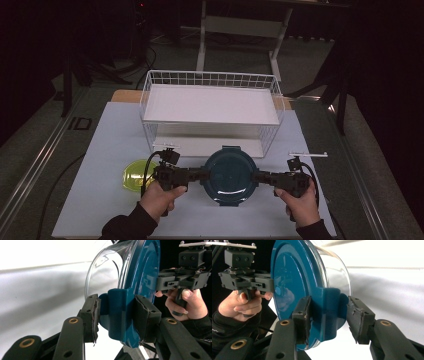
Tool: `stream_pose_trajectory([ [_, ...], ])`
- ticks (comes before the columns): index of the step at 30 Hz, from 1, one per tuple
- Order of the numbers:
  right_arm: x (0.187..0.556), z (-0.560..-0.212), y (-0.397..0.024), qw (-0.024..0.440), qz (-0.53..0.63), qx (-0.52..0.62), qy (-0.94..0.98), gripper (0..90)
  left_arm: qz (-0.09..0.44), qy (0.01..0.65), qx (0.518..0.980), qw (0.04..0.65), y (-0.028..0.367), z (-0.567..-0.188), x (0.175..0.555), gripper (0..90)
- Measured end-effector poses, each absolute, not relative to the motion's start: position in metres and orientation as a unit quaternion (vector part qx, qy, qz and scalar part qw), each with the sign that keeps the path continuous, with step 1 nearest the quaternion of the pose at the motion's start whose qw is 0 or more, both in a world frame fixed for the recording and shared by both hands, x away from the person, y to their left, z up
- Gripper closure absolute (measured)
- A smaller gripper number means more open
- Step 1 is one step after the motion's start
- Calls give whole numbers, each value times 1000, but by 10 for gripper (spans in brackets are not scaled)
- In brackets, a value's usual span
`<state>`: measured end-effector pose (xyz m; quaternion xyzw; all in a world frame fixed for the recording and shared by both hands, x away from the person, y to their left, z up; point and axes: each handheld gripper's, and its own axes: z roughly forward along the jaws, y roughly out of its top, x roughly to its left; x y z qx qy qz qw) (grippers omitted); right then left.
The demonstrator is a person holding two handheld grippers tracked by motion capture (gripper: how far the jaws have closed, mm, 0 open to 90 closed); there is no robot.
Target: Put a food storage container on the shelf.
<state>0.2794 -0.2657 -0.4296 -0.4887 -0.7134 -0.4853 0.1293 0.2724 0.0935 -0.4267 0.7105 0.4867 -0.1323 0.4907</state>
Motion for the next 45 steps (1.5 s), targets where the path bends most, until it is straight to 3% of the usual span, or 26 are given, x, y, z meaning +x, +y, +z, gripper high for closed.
stream_pose_trajectory([
  [29, 324, -323, -247, 92, -537, -452, -707, 555, -69, 460, 701, 540, 115, -316, 310, 569],
  [45, 378, -303, -236, 90, -533, -474, -695, 554, -69, 466, 687, 553, 124, -302, 370, 567],
])
